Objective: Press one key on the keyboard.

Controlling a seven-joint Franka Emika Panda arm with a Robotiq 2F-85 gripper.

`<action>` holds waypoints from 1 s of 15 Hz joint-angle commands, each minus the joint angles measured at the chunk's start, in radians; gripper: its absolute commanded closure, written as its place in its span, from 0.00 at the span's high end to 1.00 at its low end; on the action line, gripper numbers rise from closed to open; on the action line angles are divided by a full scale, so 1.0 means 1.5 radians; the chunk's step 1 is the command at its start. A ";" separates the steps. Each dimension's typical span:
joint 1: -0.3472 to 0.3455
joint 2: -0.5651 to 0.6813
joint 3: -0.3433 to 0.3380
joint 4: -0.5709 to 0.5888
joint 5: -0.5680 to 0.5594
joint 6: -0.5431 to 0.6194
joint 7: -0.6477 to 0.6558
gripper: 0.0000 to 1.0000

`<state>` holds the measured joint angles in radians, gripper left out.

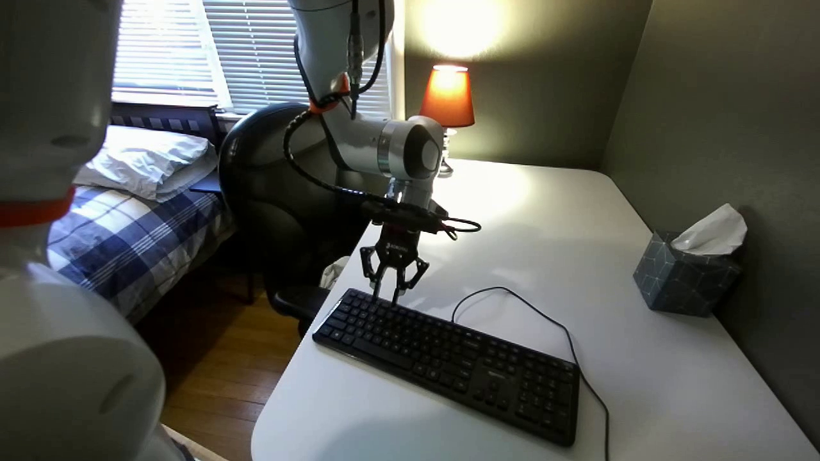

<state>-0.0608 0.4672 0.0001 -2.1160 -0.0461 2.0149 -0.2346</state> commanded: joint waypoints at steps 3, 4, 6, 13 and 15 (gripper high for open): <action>-0.005 -0.046 0.004 -0.041 0.011 0.010 0.001 0.86; -0.005 -0.051 0.004 -0.044 0.011 0.011 0.000 0.93; -0.004 -0.063 0.003 -0.053 0.011 0.013 0.001 1.00; -0.002 -0.110 0.002 -0.089 0.014 0.025 0.003 1.00; -0.002 -0.124 0.001 -0.100 0.015 0.030 0.005 1.00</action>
<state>-0.0610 0.3370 0.0000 -2.2038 -0.0431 2.0201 -0.2346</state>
